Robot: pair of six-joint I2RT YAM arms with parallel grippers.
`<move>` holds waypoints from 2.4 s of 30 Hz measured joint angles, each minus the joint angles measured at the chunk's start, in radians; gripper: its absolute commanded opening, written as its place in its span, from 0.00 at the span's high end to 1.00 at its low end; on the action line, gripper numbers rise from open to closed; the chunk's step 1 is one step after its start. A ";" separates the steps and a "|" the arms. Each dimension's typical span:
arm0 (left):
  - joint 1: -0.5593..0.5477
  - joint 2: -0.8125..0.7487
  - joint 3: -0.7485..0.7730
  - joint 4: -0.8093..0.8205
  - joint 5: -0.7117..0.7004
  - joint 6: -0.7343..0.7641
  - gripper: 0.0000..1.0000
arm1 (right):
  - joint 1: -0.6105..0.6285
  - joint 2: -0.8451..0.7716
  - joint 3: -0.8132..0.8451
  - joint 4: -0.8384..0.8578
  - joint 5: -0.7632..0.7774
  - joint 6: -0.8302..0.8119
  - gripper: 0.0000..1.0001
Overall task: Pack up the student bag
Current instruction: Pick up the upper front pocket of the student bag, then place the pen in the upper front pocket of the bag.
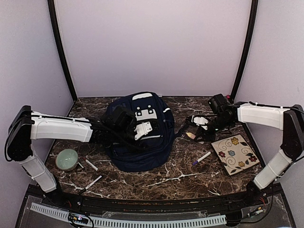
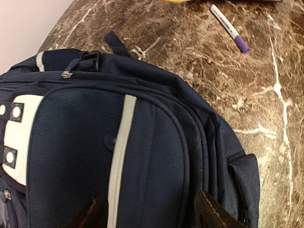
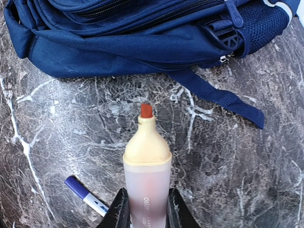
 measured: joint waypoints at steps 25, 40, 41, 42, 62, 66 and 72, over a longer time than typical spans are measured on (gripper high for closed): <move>-0.051 0.046 -0.051 0.003 -0.299 0.235 0.74 | 0.000 -0.001 -0.035 0.058 -0.076 0.032 0.91; 0.010 0.007 0.055 -0.029 -0.313 0.201 1.00 | 0.095 -0.093 0.084 -0.003 -0.008 -0.014 0.92; 0.023 0.002 0.064 -0.029 -0.303 0.189 1.00 | 0.095 -0.093 0.084 -0.003 -0.008 -0.014 0.92; 0.033 -0.003 0.071 -0.030 -0.293 0.182 1.00 | 0.141 -0.101 0.100 -0.008 0.011 -0.020 0.92; 0.203 -0.135 0.055 0.005 0.035 -0.014 1.00 | 0.563 0.221 0.433 -0.019 0.441 -0.186 0.92; 0.233 -0.138 0.052 0.007 0.121 -0.070 1.00 | 0.584 0.275 0.481 -0.003 0.496 -0.211 0.92; 0.263 -0.138 0.051 0.012 0.210 -0.136 1.00 | 0.608 0.352 0.552 0.050 0.559 -0.258 0.92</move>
